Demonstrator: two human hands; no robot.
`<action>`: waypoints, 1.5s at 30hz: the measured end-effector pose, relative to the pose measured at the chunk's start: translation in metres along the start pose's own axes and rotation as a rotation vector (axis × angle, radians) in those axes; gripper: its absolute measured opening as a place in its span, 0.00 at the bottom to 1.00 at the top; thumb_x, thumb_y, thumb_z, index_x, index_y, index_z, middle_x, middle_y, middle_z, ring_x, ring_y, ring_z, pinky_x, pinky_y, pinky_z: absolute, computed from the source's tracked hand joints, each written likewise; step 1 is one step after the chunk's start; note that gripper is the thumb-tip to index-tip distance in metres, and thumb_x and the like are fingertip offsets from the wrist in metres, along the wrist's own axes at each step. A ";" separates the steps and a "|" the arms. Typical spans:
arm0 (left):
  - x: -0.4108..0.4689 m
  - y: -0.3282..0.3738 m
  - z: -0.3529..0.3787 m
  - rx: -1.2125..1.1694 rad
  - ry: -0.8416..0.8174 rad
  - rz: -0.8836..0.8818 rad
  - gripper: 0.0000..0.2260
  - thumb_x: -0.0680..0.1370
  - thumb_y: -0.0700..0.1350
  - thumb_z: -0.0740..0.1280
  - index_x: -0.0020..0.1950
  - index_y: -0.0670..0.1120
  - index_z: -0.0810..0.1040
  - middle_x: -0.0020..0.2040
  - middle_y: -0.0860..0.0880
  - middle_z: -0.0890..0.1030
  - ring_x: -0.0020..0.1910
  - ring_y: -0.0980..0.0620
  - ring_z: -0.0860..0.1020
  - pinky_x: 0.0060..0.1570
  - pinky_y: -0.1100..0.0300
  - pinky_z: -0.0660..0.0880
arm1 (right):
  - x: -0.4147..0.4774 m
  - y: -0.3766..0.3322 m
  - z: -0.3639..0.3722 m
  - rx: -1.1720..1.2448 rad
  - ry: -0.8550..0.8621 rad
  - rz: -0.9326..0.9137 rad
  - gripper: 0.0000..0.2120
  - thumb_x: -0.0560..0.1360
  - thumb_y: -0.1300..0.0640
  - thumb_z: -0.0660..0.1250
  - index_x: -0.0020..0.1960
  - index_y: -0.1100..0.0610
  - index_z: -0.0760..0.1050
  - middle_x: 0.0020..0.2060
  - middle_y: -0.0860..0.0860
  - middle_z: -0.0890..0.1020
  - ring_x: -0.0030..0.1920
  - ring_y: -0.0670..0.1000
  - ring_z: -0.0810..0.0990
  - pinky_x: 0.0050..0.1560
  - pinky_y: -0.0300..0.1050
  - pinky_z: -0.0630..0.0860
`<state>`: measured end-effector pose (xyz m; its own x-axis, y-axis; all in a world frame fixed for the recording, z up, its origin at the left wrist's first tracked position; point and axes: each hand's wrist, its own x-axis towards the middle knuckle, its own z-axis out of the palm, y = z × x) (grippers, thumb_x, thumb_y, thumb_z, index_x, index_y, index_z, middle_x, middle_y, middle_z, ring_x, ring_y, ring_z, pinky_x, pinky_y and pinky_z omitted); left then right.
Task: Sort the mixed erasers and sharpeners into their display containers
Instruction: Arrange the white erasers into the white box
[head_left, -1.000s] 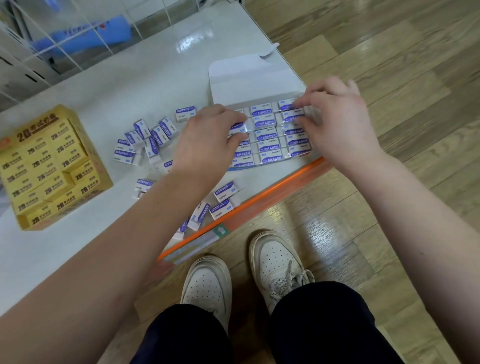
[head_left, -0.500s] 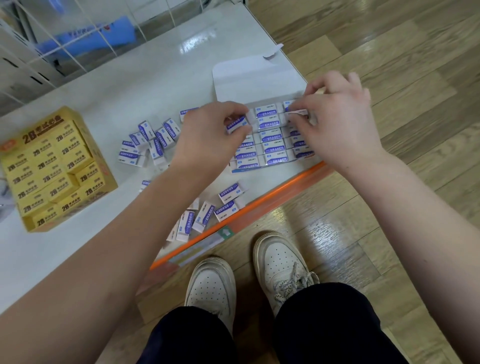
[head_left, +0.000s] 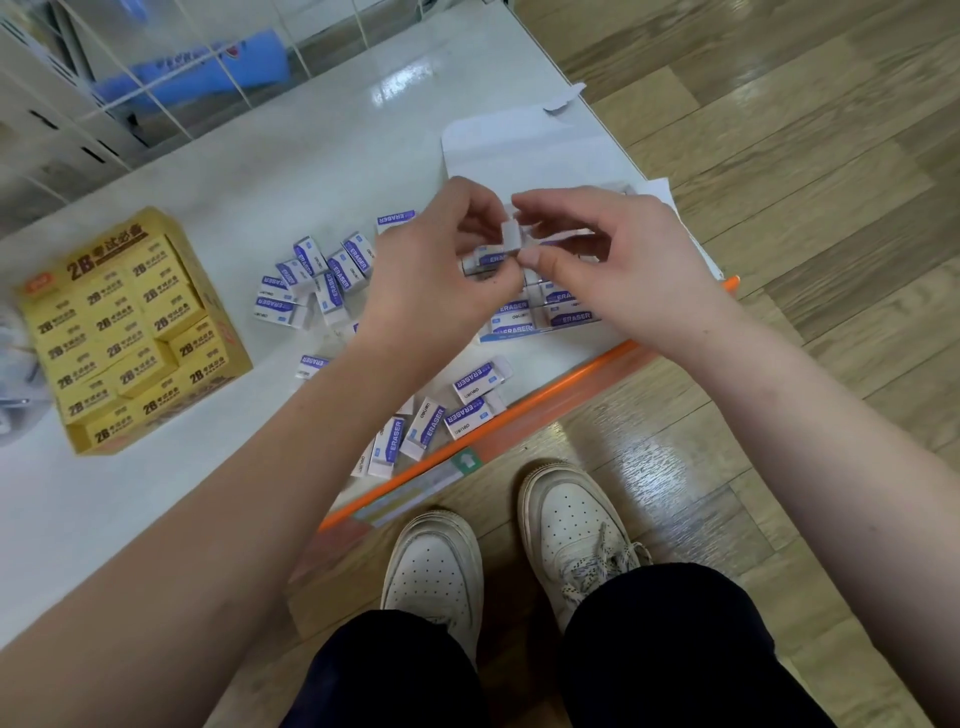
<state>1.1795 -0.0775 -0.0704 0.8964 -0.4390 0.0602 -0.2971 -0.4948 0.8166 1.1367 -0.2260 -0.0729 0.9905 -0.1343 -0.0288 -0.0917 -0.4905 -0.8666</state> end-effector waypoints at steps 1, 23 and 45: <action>0.000 -0.001 -0.001 0.018 -0.007 0.011 0.10 0.72 0.42 0.71 0.49 0.48 0.74 0.43 0.60 0.78 0.48 0.62 0.79 0.53 0.63 0.76 | 0.000 0.001 -0.001 -0.035 -0.016 -0.024 0.18 0.74 0.60 0.69 0.63 0.55 0.75 0.51 0.45 0.80 0.52 0.40 0.78 0.57 0.32 0.72; -0.002 -0.038 -0.023 0.356 -0.076 0.086 0.18 0.71 0.49 0.73 0.60 0.46 0.80 0.59 0.51 0.77 0.52 0.65 0.70 0.49 0.84 0.59 | 0.010 0.024 0.026 -0.518 0.015 -0.270 0.06 0.69 0.62 0.71 0.45 0.62 0.81 0.44 0.59 0.78 0.41 0.59 0.78 0.42 0.43 0.68; -0.026 -0.065 -0.063 0.488 -0.125 0.043 0.21 0.71 0.51 0.74 0.63 0.48 0.77 0.61 0.51 0.77 0.62 0.52 0.71 0.63 0.62 0.63 | 0.006 0.003 0.048 -0.369 0.029 -0.377 0.18 0.72 0.49 0.60 0.54 0.56 0.80 0.53 0.53 0.79 0.55 0.59 0.74 0.52 0.59 0.74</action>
<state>1.1964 0.0136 -0.0884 0.8426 -0.5386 -0.0059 -0.4789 -0.7542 0.4492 1.1470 -0.1868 -0.1001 0.9589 0.0888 0.2696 0.2355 -0.7790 -0.5811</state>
